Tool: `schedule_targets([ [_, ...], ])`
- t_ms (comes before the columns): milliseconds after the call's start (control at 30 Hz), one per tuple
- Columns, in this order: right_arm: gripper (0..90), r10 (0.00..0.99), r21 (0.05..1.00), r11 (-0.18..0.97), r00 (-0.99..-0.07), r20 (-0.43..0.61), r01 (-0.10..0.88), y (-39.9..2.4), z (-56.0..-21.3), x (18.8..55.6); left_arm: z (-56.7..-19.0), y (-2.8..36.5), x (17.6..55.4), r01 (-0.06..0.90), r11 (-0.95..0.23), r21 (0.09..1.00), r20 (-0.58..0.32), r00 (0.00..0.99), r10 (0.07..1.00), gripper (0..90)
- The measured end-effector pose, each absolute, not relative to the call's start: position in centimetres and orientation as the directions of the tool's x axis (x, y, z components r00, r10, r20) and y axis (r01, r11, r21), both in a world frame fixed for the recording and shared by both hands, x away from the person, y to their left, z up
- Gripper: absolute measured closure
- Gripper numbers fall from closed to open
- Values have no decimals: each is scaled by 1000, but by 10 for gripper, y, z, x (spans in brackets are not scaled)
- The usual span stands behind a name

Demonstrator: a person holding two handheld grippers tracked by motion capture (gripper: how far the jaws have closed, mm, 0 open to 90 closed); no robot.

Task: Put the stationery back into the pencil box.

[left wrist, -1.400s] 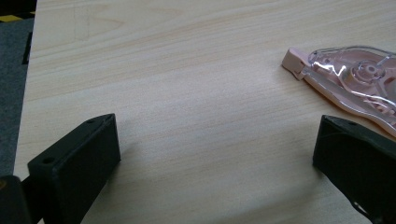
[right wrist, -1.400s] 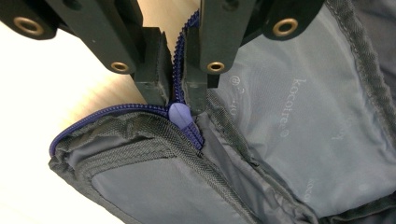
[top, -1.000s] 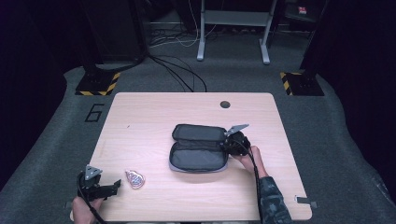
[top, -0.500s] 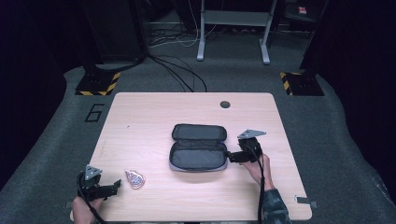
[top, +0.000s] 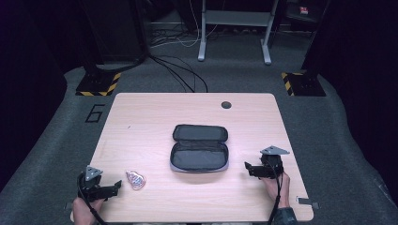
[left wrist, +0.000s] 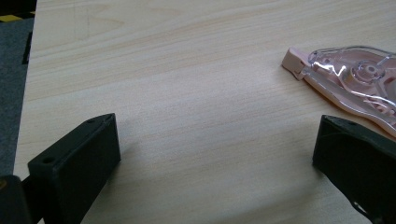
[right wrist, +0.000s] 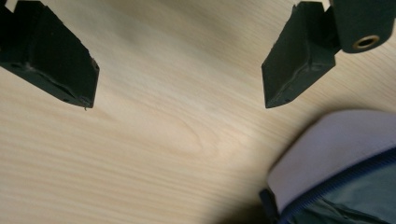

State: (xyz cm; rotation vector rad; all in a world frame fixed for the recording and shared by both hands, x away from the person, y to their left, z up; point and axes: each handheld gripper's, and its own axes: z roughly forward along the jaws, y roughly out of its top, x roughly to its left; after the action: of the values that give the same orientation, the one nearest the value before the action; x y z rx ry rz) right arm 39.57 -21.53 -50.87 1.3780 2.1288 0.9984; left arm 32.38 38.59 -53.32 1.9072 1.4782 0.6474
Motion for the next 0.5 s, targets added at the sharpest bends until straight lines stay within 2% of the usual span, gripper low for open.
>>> schedule_targets([
  [267, 96, 922, 752, 224, -384, 42, 620, -226, -519, 391, -533, 384, 324, 665, -146, 733, -5, 219, 976, 2],
  [500, 94, 918, 743, 262, -397, 5, 616, -219, -525, 391, -528, 384, 323, 711, -109, 694, 1, 151, 989, 2],
])
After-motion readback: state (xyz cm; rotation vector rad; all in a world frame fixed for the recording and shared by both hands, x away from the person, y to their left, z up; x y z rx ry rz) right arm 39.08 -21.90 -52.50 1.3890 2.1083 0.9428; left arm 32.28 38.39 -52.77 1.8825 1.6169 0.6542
